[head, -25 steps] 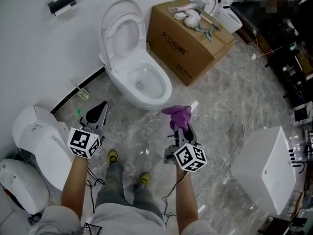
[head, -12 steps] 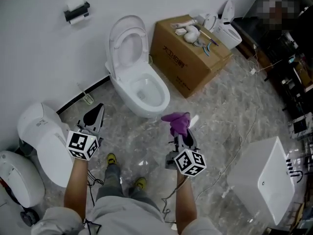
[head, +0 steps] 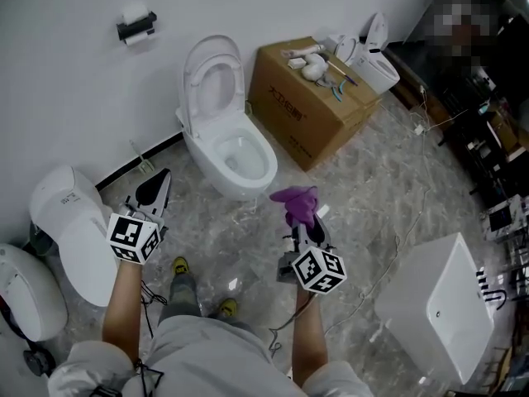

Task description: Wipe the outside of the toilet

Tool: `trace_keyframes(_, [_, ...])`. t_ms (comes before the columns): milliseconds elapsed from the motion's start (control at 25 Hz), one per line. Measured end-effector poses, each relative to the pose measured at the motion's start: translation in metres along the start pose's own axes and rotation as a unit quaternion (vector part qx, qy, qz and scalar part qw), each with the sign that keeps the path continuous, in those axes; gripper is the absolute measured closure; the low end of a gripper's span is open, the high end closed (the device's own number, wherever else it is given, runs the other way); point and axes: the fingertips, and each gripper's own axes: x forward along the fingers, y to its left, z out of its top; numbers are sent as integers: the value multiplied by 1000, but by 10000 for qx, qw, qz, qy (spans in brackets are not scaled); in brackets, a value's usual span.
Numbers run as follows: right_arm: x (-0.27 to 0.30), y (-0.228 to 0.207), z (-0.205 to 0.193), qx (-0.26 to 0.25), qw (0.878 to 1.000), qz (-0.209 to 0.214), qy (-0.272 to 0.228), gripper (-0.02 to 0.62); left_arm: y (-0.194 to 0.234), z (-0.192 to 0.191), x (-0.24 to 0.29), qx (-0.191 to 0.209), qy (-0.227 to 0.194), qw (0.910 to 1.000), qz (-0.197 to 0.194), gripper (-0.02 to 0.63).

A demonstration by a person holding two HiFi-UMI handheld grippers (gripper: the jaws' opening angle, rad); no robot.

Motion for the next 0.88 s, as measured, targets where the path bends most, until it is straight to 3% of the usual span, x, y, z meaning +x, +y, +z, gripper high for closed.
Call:
trace_keyframes(440, [-54,-2,6,-162,9998,34,-117,479,-32,23,-44,65,-255,9996,104,586])
trace_keyframes(880, [-70,8,21,-393,9988,126,-258,482,-34,33,-64,62,-343,9992,219,586])
